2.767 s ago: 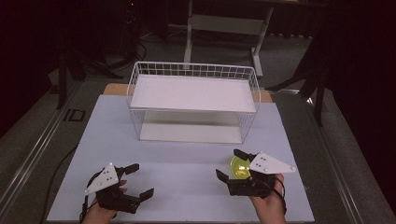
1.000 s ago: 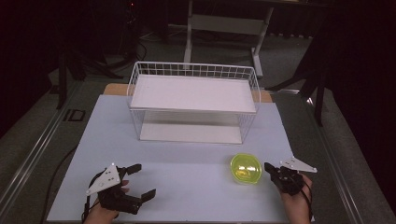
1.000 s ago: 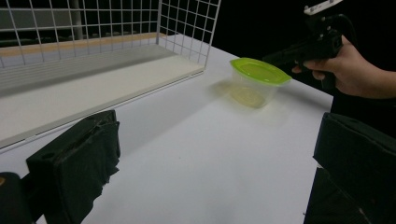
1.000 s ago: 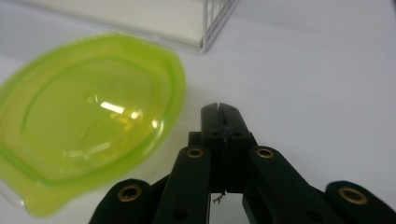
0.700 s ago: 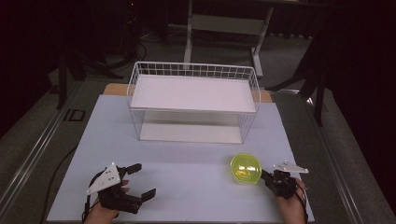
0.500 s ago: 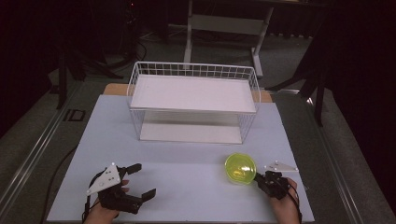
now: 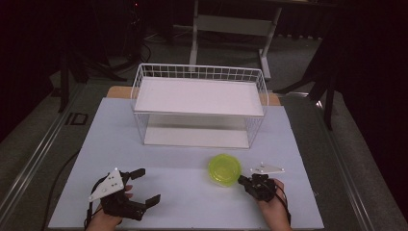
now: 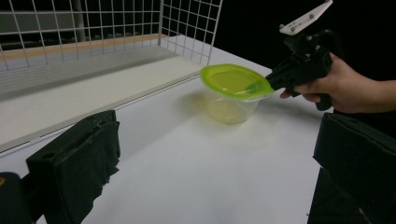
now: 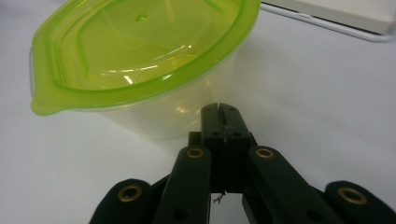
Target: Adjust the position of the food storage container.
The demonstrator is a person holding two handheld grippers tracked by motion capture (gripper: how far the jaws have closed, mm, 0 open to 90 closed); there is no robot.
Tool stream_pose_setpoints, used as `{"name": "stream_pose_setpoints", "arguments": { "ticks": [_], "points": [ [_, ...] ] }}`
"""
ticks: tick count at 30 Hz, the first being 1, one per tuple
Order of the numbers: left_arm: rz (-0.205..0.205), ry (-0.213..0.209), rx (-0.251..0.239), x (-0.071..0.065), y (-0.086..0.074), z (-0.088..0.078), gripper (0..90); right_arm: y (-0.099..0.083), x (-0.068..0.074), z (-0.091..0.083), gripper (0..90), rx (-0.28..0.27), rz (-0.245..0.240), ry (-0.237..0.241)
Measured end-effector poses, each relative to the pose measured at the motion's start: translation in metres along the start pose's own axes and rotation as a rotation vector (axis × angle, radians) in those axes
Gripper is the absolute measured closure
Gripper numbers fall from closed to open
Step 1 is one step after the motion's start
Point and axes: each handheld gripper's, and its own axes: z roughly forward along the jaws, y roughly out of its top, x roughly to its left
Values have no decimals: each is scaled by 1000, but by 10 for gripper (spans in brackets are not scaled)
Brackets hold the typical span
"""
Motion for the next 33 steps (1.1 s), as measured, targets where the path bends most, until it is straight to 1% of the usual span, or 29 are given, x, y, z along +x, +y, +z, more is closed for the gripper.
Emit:
{"name": "stream_pose_setpoints", "arguments": {
  "ticks": [2,5,7,9,13,16,17,18,19,21,22,23,25,26,27,28,29,31,33],
  "points": [
    [3,-1,1,0,0,0,12,4,5,7,900,5,1,21],
    [7,1,5,-1,0,0,12,8,13,14,900,4,-21,39],
    [10,2,11,-1,0,0,12,8,19,18,900,4,-26,55],
    [9,2,15,-1,0,0,12,9,26,22,900,8,-48,65],
    [9,2,14,-1,0,0,12,15,36,29,900,5,-54,98],
    [10,-1,19,-1,0,0,12,17,42,33,900,20,-97,127],
    [10,-1,20,-1,0,0,12,16,45,34,900,27,-124,122],
    [9,0,19,-1,0,0,12,15,45,35,900,32,-136,117],
    [9,0,19,-1,0,0,12,15,45,35,900,32,-136,117],
    [6,2,17,0,0,0,12,16,40,32,900,28,-122,98],
    [9,4,18,0,0,0,12,16,37,32,900,22,-109,90],
    [8,2,17,-1,0,0,12,19,33,31,900,8,-94,71],
    [12,1,19,-1,0,0,12,23,26,31,900,-4,-84,54],
    [12,1,19,-1,0,0,12,23,26,31,900,-4,-84,54],
    [11,-1,19,-1,0,0,12,26,22,31,900,-12,-71,45],
    [9,-1,16,-1,0,0,12,30,15,34,900,-27,-47,37],
    [8,-2,15,-1,0,0,12,32,12,35,900,-29,-34,34],
    [8,-2,17,-1,0,0,12,33,9,40,900,-26,-30,26],
    [8,-2,18,-1,0,0,12,34,9,44,900,-22,-24,36]
  ]
}}
